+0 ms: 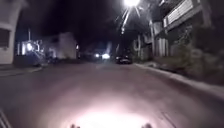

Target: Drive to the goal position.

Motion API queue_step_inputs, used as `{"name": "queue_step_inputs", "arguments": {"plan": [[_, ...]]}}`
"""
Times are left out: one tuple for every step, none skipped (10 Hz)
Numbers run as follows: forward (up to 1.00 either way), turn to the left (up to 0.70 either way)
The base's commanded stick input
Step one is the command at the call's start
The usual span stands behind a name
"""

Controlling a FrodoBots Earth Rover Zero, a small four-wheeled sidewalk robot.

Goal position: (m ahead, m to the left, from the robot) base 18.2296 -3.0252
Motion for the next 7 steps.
{"name": "queue_step_inputs", "arguments": {"plan": [[0.70, 0.00], [0.70, 0.00], [0.70, 0.00], [0.70, 0.00], [0.70, 0.00], [0.70, 0.00], [0.70, 0.00]]}}
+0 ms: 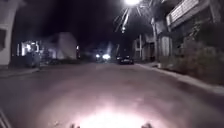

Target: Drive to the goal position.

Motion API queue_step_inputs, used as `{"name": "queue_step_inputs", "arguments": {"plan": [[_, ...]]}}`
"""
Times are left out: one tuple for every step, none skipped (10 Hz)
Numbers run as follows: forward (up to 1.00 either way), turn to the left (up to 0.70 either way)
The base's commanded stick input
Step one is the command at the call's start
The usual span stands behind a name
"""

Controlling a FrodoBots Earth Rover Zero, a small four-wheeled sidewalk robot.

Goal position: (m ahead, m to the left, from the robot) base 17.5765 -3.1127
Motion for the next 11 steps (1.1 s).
{"name": "queue_step_inputs", "arguments": {"plan": [[0.70, 0.00], [0.70, 0.00], [0.70, 0.00], [0.70, 0.00], [0.70, 0.00], [0.70, 0.00], [0.70, 0.00], [0.70, 0.00], [0.70, 0.00], [0.70, 0.00], [0.70, 0.00]]}}
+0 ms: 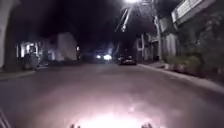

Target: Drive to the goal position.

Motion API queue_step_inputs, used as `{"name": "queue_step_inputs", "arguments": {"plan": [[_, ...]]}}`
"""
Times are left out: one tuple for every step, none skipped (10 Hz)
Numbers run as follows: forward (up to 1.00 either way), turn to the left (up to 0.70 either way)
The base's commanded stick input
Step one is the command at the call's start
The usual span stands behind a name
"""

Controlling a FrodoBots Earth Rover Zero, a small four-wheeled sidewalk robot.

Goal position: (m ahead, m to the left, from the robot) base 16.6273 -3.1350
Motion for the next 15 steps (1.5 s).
{"name": "queue_step_inputs", "arguments": {"plan": [[0.70, 0.00], [0.70, 0.00], [0.70, 0.00], [0.70, 0.00], [0.70, 0.00], [0.70, 0.00], [0.70, 0.00], [0.70, -0.15], [0.70, -0.34], [0.70, 0.00], [0.70, 0.00], [0.70, 0.00], [0.70, 0.00], [0.70, 0.00], [0.70, 0.00]]}}
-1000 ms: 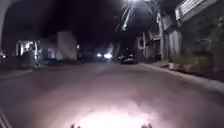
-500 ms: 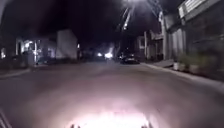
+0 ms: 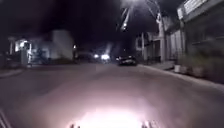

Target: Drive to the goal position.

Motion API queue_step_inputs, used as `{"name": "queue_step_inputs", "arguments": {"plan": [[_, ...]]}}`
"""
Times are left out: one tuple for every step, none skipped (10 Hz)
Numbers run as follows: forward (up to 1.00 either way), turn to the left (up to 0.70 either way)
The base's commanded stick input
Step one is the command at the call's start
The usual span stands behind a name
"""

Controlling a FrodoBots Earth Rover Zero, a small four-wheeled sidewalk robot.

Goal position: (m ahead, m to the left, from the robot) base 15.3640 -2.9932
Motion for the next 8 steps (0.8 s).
{"name": "queue_step_inputs", "arguments": {"plan": [[0.70, 0.00], [0.70, 0.00], [0.70, 0.00], [0.70, 0.00], [0.70, 0.00], [0.70, 0.00], [0.70, 0.00], [0.70, 0.00]]}}
